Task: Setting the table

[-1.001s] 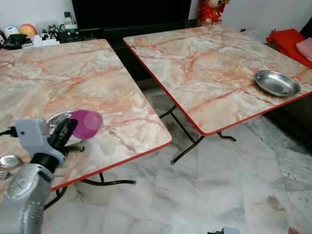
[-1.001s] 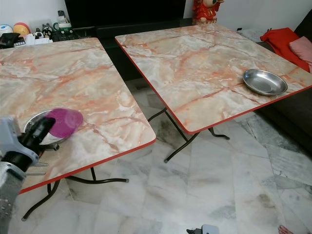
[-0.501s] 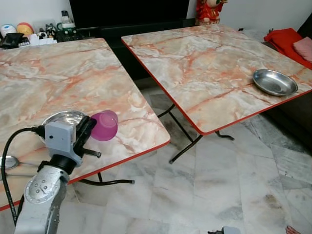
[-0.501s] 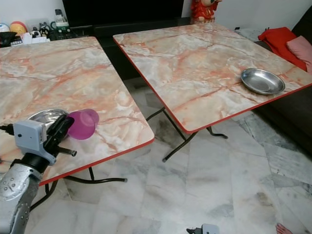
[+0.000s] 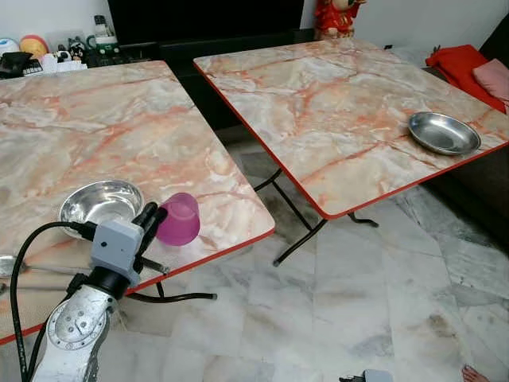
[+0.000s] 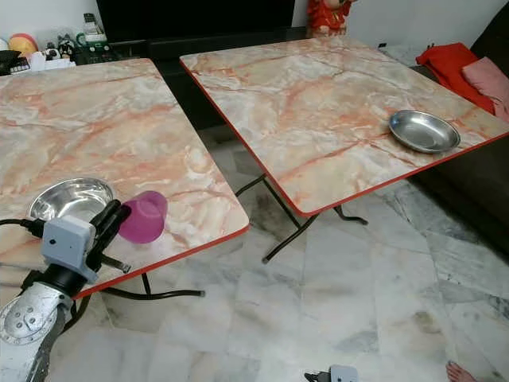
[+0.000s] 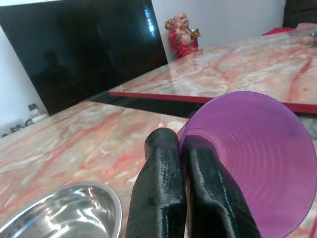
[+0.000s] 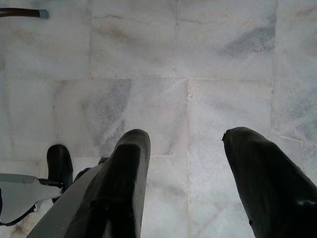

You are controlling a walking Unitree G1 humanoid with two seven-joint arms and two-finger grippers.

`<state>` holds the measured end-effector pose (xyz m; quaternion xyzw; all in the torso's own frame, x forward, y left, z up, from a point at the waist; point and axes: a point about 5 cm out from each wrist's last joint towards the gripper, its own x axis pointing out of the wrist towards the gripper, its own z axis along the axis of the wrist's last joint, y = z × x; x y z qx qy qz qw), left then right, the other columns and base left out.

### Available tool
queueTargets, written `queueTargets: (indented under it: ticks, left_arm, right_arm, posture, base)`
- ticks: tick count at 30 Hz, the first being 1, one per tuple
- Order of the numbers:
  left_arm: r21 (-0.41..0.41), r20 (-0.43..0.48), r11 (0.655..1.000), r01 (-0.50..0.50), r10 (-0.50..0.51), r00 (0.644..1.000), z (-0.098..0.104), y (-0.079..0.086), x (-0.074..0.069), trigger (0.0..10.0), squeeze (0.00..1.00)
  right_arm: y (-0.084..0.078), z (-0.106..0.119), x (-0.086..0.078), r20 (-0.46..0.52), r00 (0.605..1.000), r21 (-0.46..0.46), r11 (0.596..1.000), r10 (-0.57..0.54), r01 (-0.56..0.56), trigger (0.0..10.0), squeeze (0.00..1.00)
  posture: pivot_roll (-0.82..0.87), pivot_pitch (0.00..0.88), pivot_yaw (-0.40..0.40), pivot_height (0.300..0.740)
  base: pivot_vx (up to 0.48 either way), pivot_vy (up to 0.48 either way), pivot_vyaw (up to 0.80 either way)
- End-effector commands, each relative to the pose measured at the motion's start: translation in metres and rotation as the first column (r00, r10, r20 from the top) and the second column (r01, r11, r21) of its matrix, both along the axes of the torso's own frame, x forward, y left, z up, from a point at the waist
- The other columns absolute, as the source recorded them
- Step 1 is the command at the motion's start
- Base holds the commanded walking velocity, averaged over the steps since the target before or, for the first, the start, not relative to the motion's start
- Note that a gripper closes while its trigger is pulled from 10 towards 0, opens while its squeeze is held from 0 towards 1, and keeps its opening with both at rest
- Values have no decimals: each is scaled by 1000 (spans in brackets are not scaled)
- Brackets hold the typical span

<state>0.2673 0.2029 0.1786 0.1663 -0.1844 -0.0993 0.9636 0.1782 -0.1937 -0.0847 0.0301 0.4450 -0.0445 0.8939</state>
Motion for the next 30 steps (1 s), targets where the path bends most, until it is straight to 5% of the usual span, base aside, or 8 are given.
queueTargets:
  ticks: [1, 11, 20, 30]
  left_arm:
    - [-36, -5, 999, -21, 21, 1000, -3, 0, 1, 10000, 0]
    - [-100, -14, 987, -125, 124, 992, -1, 15, 3, 10000, 0]
    - [-115, -6, 978, -173, 173, 985, 2, 23, 3, 10000, 0]
    - [-172, 0, 960, -220, 223, 975, 6, 29, 2, 10000, 0]
  right_arm:
    - [-3, -2, -5, -7, 1000, -2, 1000, -20, 20, 10000, 0]
    - [-1, -1, -4, -1, 1000, -15, 1000, 7, -7, 10000, 0]
    - [-1, -1, -4, 1, 1000, -23, 1000, 15, -15, 10000, 0]
    - [-1, -1, -4, 2, 1000, -25, 1000, 16, -16, 10000, 0]
  posture:
    - [154, 132, -98, 740]
    - [155, 134, -94, 740]
    - [154, 133, -90, 740]
    - [159, 130, -93, 740]
  base:
    - [0, 0, 0]
    - [0, -302, 0]
    - [0, -436, 800]
    - [0, 0, 0]
